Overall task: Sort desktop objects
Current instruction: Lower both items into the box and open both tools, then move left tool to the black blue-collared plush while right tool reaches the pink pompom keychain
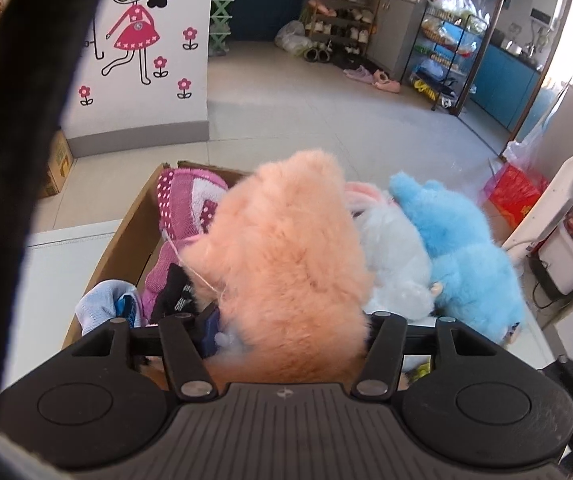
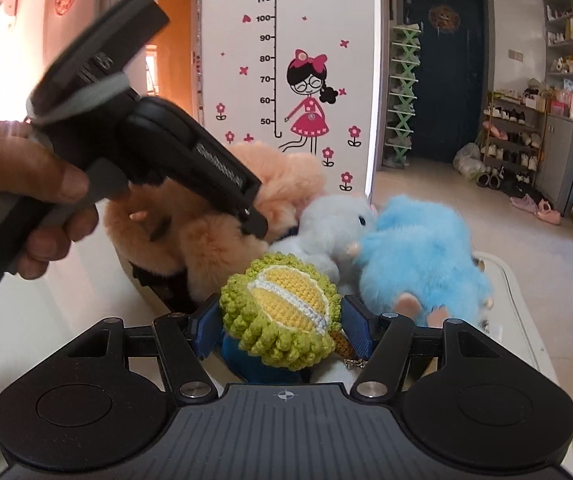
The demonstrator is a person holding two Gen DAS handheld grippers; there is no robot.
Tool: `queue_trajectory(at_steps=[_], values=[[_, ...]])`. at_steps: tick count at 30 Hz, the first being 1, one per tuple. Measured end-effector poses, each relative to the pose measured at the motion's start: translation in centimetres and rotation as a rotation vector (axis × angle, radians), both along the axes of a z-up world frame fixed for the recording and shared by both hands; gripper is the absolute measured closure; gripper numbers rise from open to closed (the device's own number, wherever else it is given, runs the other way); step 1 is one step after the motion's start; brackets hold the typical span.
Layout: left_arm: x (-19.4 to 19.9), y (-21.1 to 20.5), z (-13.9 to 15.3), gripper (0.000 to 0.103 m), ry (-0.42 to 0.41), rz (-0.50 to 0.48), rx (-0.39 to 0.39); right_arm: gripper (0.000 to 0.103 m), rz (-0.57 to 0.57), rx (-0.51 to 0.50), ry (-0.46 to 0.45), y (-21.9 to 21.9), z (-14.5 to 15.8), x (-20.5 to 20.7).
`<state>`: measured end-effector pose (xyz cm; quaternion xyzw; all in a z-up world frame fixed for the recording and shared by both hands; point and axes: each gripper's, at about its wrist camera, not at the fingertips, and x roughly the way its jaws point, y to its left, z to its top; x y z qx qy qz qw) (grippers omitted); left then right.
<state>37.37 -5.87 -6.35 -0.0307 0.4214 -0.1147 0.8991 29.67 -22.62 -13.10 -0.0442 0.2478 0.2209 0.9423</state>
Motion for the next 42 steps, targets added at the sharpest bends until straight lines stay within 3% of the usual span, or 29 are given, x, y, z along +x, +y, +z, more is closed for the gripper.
queue_trajectory(at_steps=[12,23,29,35,42], values=[[-2.9,1.6,2.3,0.044,-0.068,-0.061,-0.054,0.030,-0.009,0.000,0.023,-0.7,-0.1,0.0],[-4.9,2.0,2.2,0.042,-0.095,-0.084,-0.077,0.026,-0.017,0.001,-0.018,-1.3,1.9,-1.1],[-6.9,3.7,2.5,0.042,-0.109,-0.070,-0.099,0.025,-0.038,0.055,-0.047,-3.4,3.8,-2.4],[-10.1,5.3,2.8,0.041,-0.118,-0.063,-0.135,0.024,-0.051,0.102,-0.104,-6.2,6.6,-6.6],[-17.0,5.9,0.8,0.038,-0.127,-0.057,-0.061,0.023,-0.073,0.135,-0.136,-8.8,7.4,-13.5]])
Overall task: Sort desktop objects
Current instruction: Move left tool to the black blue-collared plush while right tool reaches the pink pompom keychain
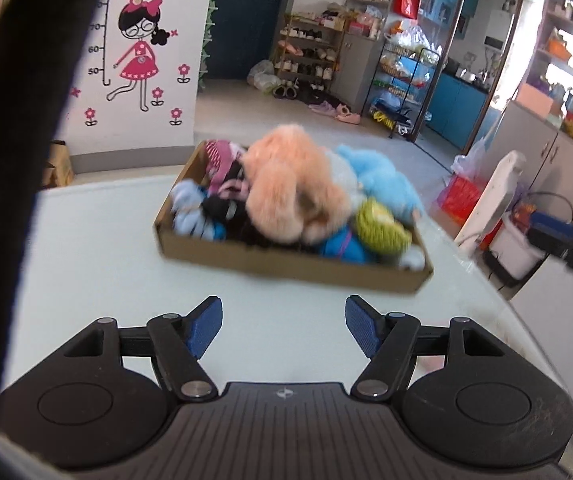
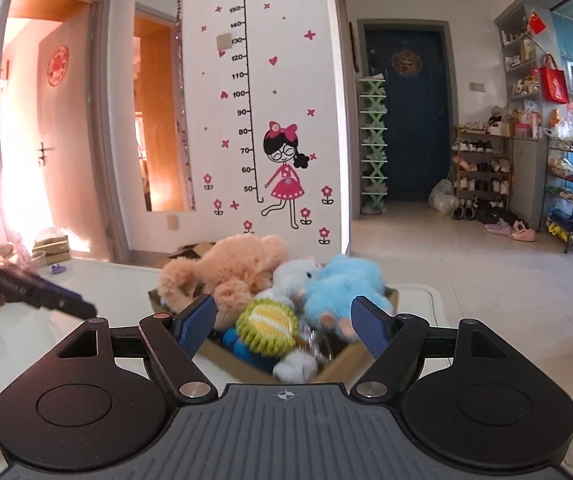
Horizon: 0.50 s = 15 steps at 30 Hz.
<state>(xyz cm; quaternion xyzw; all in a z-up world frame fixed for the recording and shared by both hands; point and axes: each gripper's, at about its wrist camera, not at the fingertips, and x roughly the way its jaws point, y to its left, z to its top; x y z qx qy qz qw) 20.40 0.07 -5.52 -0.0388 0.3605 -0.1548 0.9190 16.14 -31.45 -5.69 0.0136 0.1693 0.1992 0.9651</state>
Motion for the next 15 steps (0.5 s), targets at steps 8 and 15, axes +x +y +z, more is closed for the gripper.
queue_trajectory(at_steps=[8,15], values=[[-5.0,-0.2,-3.2,0.034,0.023,0.008,0.019,0.018,-0.012,0.032,0.059,-0.1,-2.4,-3.9],[-7.1,-0.5,-5.4,0.030,0.031,0.039,0.059,0.017,-0.013,0.069,0.111,0.7,-5.3,-3.8]])
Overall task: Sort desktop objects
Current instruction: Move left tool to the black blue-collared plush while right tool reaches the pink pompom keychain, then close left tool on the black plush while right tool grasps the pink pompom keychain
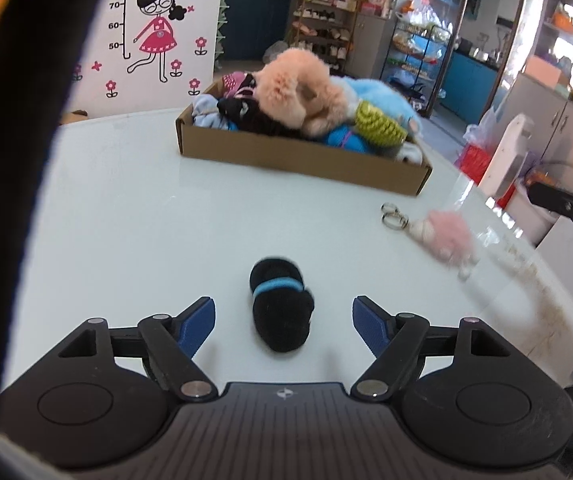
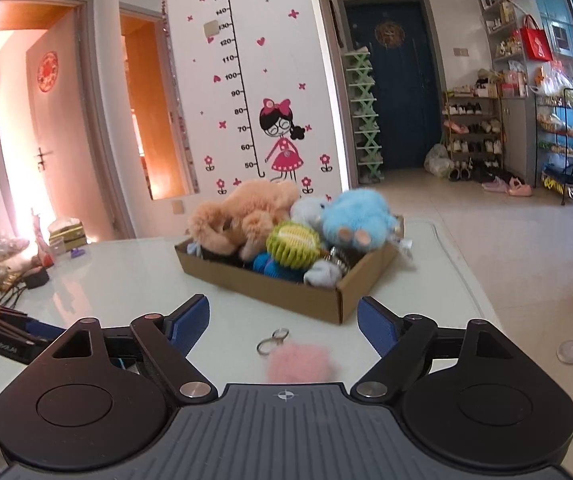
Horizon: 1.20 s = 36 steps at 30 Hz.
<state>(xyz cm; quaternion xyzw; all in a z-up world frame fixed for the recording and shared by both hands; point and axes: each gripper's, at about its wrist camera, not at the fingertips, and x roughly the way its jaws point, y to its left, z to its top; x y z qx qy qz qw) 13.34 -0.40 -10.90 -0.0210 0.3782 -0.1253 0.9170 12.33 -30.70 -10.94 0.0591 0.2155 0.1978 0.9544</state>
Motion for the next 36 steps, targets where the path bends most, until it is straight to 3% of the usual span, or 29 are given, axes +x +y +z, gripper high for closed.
queue_trajectory(at_steps=[11,28,32,36], values=[[1.7,-1.0,-2.4,0.030,0.030,0.034,0.015,0.017,0.028,-0.078,0.048,2.8,-4.3,1.5],[1.9,-1.4,-3.9,0.023,0.028,0.044,0.037,0.012,0.022,-0.120,0.122,2.8,-6.5,4.1],[1.8,-1.4,-4.2,0.017,0.009,0.050,0.058,0.012,0.027,-0.137,0.140,3.1,-7.0,4.6],[1.8,-1.3,-4.5,0.004,-0.005,0.052,0.078,0.010,0.033,-0.147,0.147,3.4,-7.0,4.9]])
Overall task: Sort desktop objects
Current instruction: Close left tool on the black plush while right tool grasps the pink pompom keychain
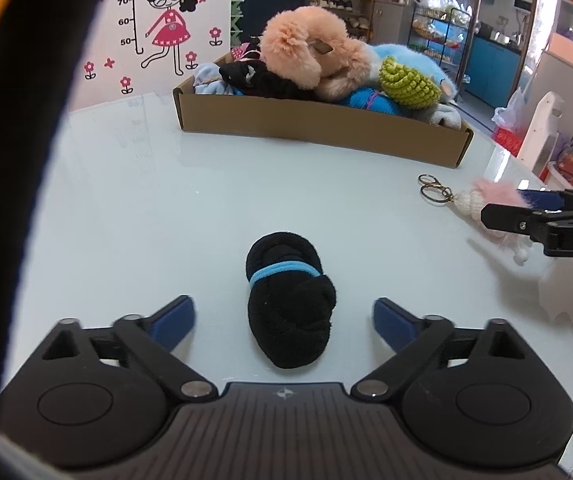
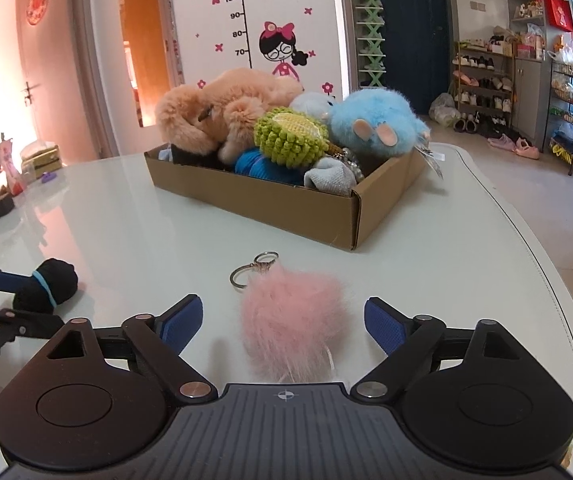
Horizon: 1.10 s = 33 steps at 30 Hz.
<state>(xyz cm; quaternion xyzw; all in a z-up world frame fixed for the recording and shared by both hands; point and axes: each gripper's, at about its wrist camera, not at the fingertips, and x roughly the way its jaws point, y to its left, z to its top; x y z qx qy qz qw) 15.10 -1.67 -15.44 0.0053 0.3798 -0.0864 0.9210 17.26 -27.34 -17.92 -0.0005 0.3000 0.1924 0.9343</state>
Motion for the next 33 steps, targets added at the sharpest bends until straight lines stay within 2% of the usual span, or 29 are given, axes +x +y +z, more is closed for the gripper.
queue_trajectory(at_steps=[10,14,16,18,20,21,22,24,25,33], values=[[0.3,-0.2,-0.3,0.001,-0.023,0.012,0.043,0.010,-0.003,-0.027,0.035,0.5,-0.3,0.8],[0.6,-0.4,-0.3,0.003,-0.032,0.022,0.047,0.014,-0.009,-0.019,0.057,0.4,-0.5,1.2],[0.7,-0.5,-0.2,0.009,-0.038,0.026,0.046,0.017,-0.013,-0.031,0.053,0.6,-0.5,1.3],[0.8,-0.5,0.0,0.023,-0.046,0.031,0.045,0.029,-0.015,-0.053,0.039,0.9,-0.5,1.2],[0.8,-0.5,0.2,0.036,-0.056,0.033,0.045,0.044,-0.006,-0.056,0.033,1.0,-0.4,1.1],[0.8,-0.5,0.2,0.045,-0.060,0.030,0.045,0.047,0.000,-0.054,0.031,1.0,-0.4,1.1],[0.8,-0.6,0.3,0.049,-0.064,0.028,0.046,0.049,0.005,-0.051,0.030,1.1,-0.4,1.0],[0.7,-0.6,0.4,0.064,-0.073,0.024,0.046,0.053,0.013,-0.055,0.026,1.2,-0.4,0.9],[0.7,-0.7,0.4,0.068,-0.077,0.022,0.045,0.056,0.018,-0.054,0.025,1.3,-0.4,0.9],[0.2,-0.5,0.7,0.070,-0.087,0.013,0.018,0.060,0.036,-0.026,0.026,1.4,-0.3,0.6]])
